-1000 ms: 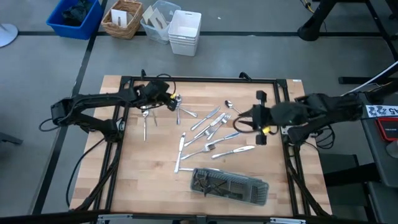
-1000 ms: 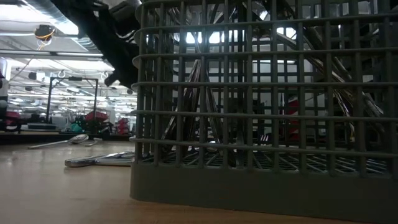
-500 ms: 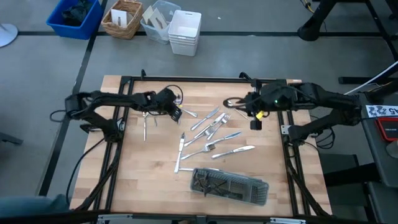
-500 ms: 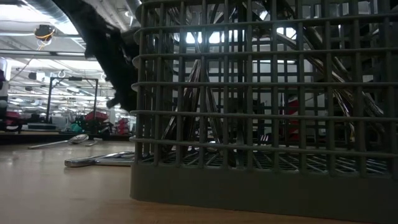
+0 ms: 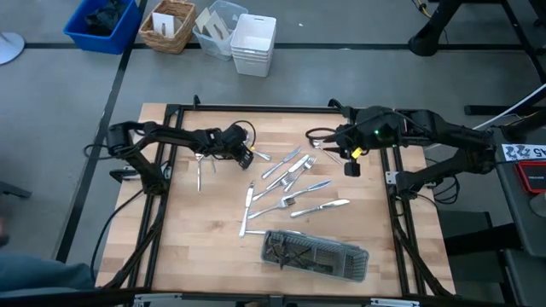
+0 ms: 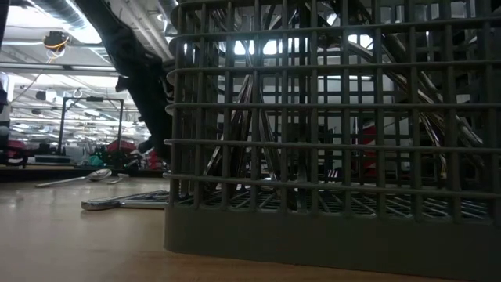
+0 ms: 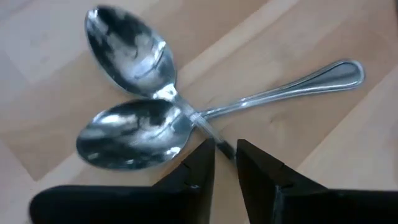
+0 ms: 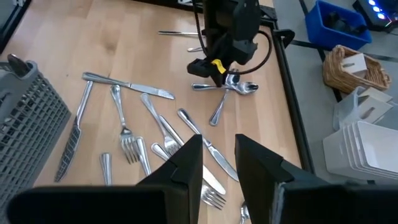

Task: Sort silverware
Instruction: Put the spoon into the gray silverware rack

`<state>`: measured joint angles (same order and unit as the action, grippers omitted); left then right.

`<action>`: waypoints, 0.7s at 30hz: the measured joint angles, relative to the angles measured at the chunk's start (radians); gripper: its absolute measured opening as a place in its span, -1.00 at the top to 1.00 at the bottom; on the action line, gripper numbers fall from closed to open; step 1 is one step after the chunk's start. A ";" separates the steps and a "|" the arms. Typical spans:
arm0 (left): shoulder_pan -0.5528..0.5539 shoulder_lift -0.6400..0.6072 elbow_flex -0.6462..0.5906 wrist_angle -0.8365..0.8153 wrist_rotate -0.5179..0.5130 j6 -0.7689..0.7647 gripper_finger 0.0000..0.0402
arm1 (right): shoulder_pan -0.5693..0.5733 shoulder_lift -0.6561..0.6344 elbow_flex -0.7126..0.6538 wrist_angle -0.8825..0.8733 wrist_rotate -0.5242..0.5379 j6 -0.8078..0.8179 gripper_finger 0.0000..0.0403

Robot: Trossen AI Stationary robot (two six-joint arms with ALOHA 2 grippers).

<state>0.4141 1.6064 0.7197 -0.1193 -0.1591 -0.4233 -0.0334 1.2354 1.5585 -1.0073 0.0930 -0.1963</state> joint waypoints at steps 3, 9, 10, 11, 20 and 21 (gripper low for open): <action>0.000 0.013 0.000 0.002 -0.001 -0.045 0.54 | 0.000 0.000 0.000 0.000 0.000 0.000 0.53; 0.000 0.033 0.000 0.021 -0.001 -0.063 0.32 | 0.000 0.001 0.000 -0.022 0.000 0.000 0.53; 0.000 0.036 0.000 0.032 -0.001 -0.068 0.31 | 0.000 0.000 0.000 -0.024 0.000 0.000 0.53; 0.000 0.041 0.000 0.046 -0.001 -0.078 0.30 | 0.000 0.001 0.000 -0.024 0.000 0.000 0.53; 0.000 0.088 0.001 0.141 -0.008 -0.139 0.32 | 0.000 0.001 0.000 -0.045 0.000 0.000 0.53; 0.000 0.093 0.002 0.140 -0.011 -0.139 0.33 | 0.000 0.001 0.000 -0.050 -0.001 0.000 0.53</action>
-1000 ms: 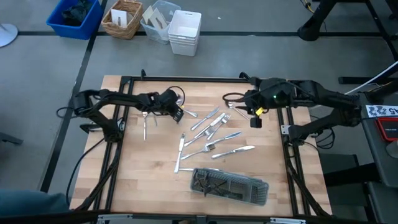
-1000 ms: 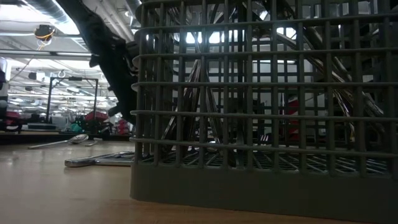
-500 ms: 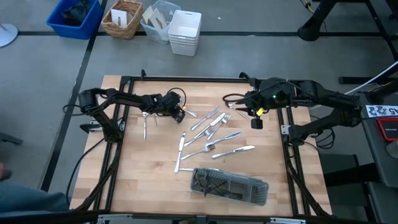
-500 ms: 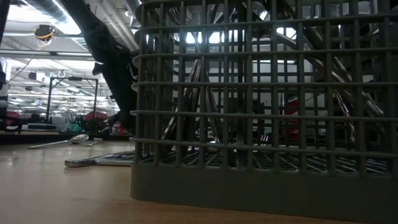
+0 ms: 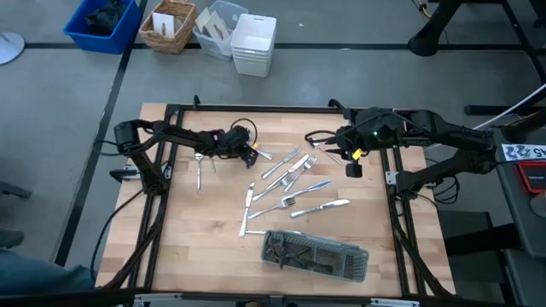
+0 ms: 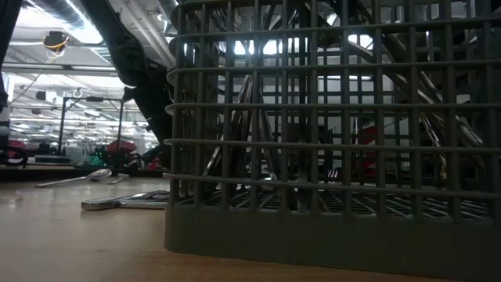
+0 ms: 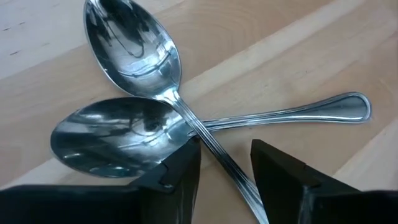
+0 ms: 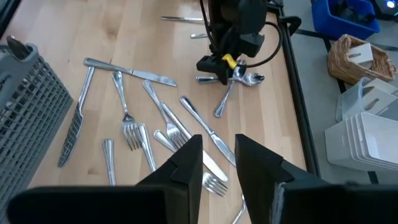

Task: Sort silverware
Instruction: Put the spoon into the gray silverware rack

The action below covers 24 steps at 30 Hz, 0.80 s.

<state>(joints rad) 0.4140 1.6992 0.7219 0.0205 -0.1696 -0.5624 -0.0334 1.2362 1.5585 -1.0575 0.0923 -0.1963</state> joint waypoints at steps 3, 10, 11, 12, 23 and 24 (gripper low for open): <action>-0.001 0.016 0.001 0.001 -0.025 0.001 0.37 | 0.000 0.000 0.000 -0.003 0.000 0.000 0.53; -0.002 0.017 0.000 -0.006 -0.045 0.070 0.72 | 0.000 0.000 0.000 -0.005 -0.001 0.000 0.53; -0.002 0.017 0.000 -0.007 -0.045 0.070 0.80 | 0.000 0.000 0.000 -0.009 -0.001 0.000 0.53; -0.002 0.017 0.000 -0.007 -0.045 0.069 0.87 | 0.000 0.000 0.000 -0.014 -0.001 0.000 0.53; -0.001 -0.014 -0.003 -0.014 -0.010 0.071 0.96 | 0.000 0.000 0.000 -0.024 0.000 0.008 0.53; -0.002 -0.024 -0.005 -0.022 -0.006 0.071 0.96 | 0.000 0.000 0.000 -0.024 0.000 0.008 0.53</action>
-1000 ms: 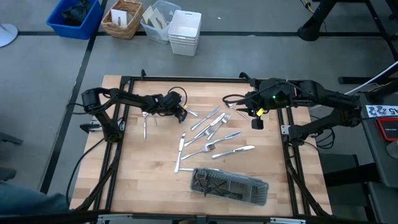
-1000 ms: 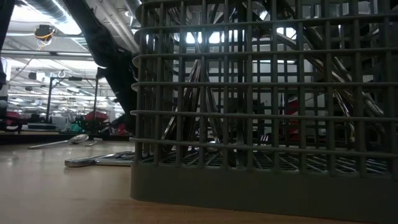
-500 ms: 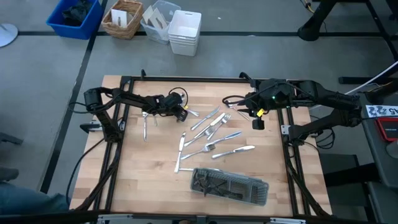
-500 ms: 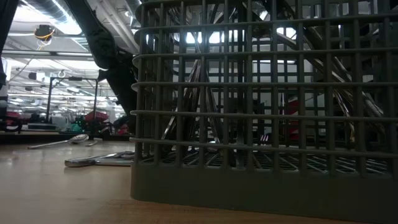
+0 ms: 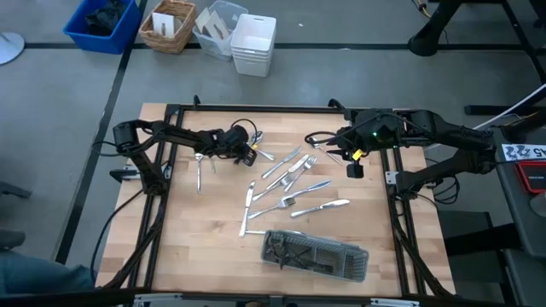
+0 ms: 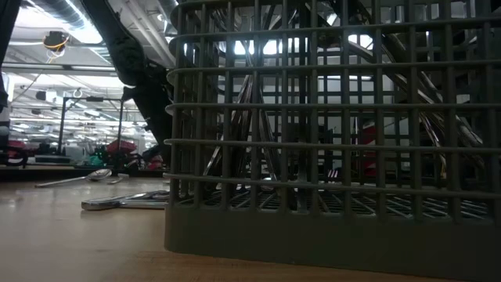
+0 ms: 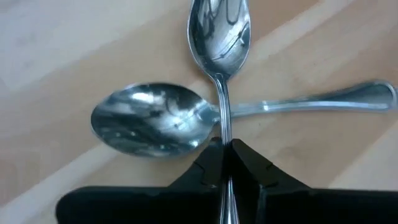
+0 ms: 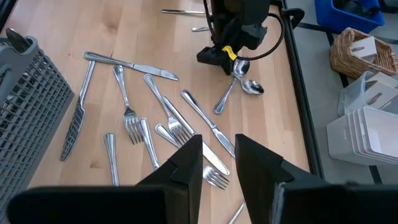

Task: Sort silverware
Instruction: Put the spoon into the gray silverware rack

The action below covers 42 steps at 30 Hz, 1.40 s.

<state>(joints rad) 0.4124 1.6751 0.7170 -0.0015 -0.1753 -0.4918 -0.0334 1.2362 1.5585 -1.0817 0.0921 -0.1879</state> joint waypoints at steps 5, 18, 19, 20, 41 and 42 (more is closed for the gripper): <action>-0.001 -0.071 0.000 0.006 0.032 -0.002 0.98 | 0.000 0.000 0.000 0.000 0.000 0.000 0.53; -0.093 -0.285 0.001 0.011 0.072 0.032 0.98 | 0.000 0.000 0.000 0.000 0.000 0.025 0.53; -0.112 -0.308 0.001 0.011 0.073 0.036 0.98 | 0.000 0.000 0.000 0.000 0.000 0.030 0.53; -0.132 -0.332 0.001 0.010 0.076 0.038 0.98 | 0.000 0.000 0.000 0.000 0.000 0.030 0.53; -0.785 -0.382 0.002 0.483 -0.225 0.221 0.98 | 0.014 0.156 -0.001 0.197 -0.125 0.090 0.53; -0.804 -0.363 0.001 0.511 -0.231 0.229 0.98 | 0.016 0.168 -0.001 0.211 -0.124 0.100 0.53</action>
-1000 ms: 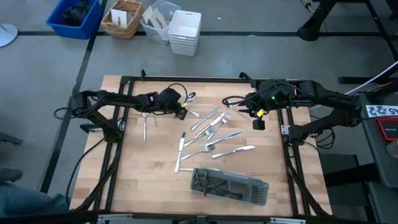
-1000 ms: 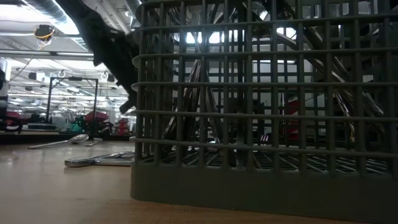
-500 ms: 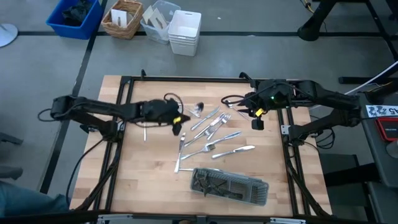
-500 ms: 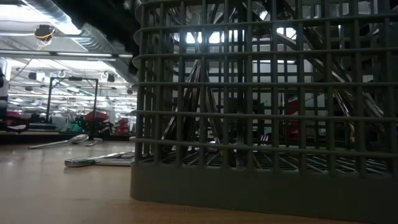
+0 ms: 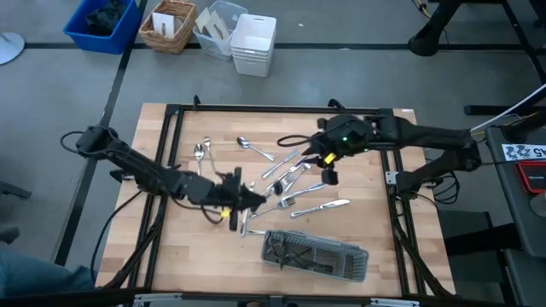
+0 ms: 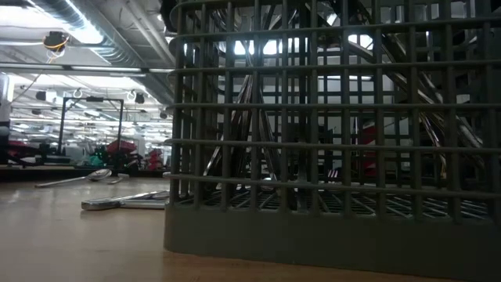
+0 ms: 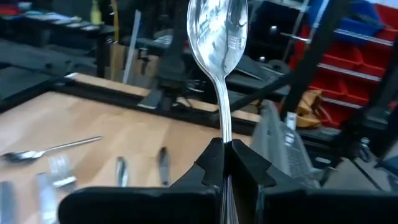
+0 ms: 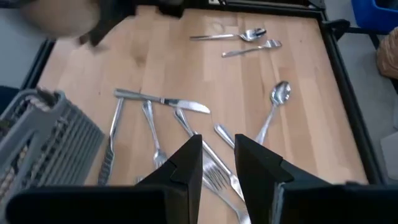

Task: Sort silverware
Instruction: Put the spoon into the gray silverware rack

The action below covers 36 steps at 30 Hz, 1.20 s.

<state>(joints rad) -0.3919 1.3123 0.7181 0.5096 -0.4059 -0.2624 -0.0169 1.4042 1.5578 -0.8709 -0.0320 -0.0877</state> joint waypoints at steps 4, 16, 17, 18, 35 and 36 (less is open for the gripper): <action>-0.058 0.098 0.000 0.190 -0.001 0.041 0.98 | 0.028 0.039 0.000 0.059 0.004 0.017 0.53; -0.177 0.333 -0.001 0.636 0.007 0.146 0.98 | 0.191 0.056 0.000 0.212 0.061 0.088 0.53; -0.184 0.349 -0.001 0.663 0.008 0.147 0.98 | 0.207 0.055 0.000 0.220 0.080 0.089 0.53; -0.191 0.364 -0.001 0.686 0.010 0.147 0.98 | 0.222 0.058 0.000 0.228 0.099 0.089 0.53; -0.219 0.578 0.107 0.807 0.064 0.261 0.99 | 0.353 0.213 0.000 0.321 0.200 0.091 0.53; -0.219 0.587 0.109 0.808 0.064 0.265 0.99 | 0.353 0.215 0.000 0.320 0.205 0.091 0.53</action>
<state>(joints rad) -0.6109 1.8993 0.8276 1.3174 -0.3420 0.0025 0.3363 1.6195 1.5578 -0.5504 0.1730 0.0029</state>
